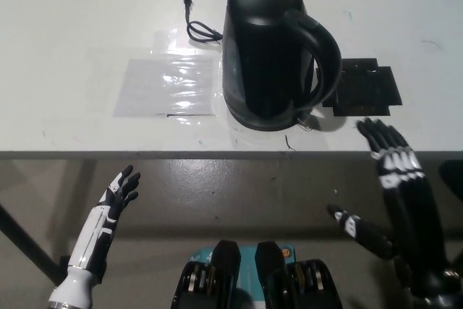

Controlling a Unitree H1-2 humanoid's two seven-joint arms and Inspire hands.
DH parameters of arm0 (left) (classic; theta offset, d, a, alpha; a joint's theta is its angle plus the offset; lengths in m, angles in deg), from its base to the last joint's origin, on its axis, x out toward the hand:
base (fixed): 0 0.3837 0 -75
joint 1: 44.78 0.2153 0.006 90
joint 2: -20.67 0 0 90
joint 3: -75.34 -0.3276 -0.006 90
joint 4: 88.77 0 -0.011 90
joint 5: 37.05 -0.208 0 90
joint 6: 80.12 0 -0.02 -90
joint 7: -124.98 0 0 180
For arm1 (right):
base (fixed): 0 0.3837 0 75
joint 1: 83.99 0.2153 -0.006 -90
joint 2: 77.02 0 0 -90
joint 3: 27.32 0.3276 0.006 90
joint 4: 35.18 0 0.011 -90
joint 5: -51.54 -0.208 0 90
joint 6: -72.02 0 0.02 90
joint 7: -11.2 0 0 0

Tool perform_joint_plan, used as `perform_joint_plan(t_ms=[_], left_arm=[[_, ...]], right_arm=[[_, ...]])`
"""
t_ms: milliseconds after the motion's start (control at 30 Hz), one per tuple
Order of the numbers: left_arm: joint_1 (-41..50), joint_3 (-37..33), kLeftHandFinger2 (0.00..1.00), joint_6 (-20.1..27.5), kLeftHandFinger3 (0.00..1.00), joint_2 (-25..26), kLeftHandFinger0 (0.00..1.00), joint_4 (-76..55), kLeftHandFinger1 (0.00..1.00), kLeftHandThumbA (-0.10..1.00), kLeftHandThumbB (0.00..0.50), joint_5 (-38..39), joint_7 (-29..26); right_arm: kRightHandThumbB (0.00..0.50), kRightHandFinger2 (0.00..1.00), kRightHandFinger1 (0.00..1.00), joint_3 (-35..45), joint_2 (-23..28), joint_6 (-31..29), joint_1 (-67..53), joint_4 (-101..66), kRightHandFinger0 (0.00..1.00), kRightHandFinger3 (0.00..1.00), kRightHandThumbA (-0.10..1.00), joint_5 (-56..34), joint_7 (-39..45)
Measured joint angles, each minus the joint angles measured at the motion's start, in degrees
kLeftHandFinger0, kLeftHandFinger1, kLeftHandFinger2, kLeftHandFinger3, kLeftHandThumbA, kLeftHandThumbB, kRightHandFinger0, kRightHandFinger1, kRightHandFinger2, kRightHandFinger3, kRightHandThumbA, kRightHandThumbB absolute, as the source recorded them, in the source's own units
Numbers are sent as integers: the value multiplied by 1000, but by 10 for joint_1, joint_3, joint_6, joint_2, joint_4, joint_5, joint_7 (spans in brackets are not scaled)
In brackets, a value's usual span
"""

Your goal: A kettle is kept at the center of the table close to the robot and the robot uses its right index finger to press downwards on the transparent start boiling button

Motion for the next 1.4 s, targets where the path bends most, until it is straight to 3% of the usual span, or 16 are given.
perform_joint_plan(t_ms=[67, 100, 200, 267, 567, 767, 867, 1033, 1400], left_arm=[[1, 0, 1000, 0, 1000, 0, 1000, 0, 1000, 1000, 238, 0, 0], [1, 0, 1000, 0, 1000, 0, 1000, 0, 1000, 1000, 240, 0, 0], [4, 0, 1000, 0, 1000, 0, 1000, 0, 1000, 1000, 244, 0, 0], [4, 0, 1000, 0, 1000, 0, 1000, 0, 1000, 1000, 242, 1, 0], [6, -1, 1000, 1, 1000, 0, 1000, 0, 1000, 1000, 261, 2, 0], [8, -1, 1000, 2, 1000, 0, 1000, 1, 1000, 1000, 265, 5, 0], [11, -1, 1000, 2, 1000, 0, 1000, 2, 1000, 1000, 249, 5, 0], [11, -2, 1000, 3, 1000, 0, 1000, 5, 1000, 1000, 256, 6, 0], [11, -2, 1000, 3, 1000, 0, 1000, 10, 1000, 1000, 267, 6, 0]], right_arm=[[292, 1000, 1000, 15, 1, -22, -15, 0, 1000, 1000, 1000, -13, -8], [248, 1000, 1000, 22, 2, -30, -22, 0, 1000, 1000, 1000, -20, -11], [263, 1000, 1000, 44, 2, -59, -33, 9, 1000, 1000, 1000, -46, -17], [236, 1000, 1000, 56, 1, -71, -36, 18, 1000, 1000, 1000, -62, -20], [267, 1000, 1000, 78, 12, -125, -38, 118, 1000, 1000, 1000, -167, -40], [314, 1000, 1000, 71, 13, -132, -34, 165, 1000, 1000, 1000, -209, -46], [299, 1000, 1000, 65, 13, -136, -31, 187, 1000, 1000, 1000, -226, -46], [339, 1000, 1000, 54, 13, -140, -24, 208, 987, 1000, 1000, -240, -45], [324, 1000, 1000, 32, 13, -143, -17, 242, 980, 1000, 1000, -270, -32]])
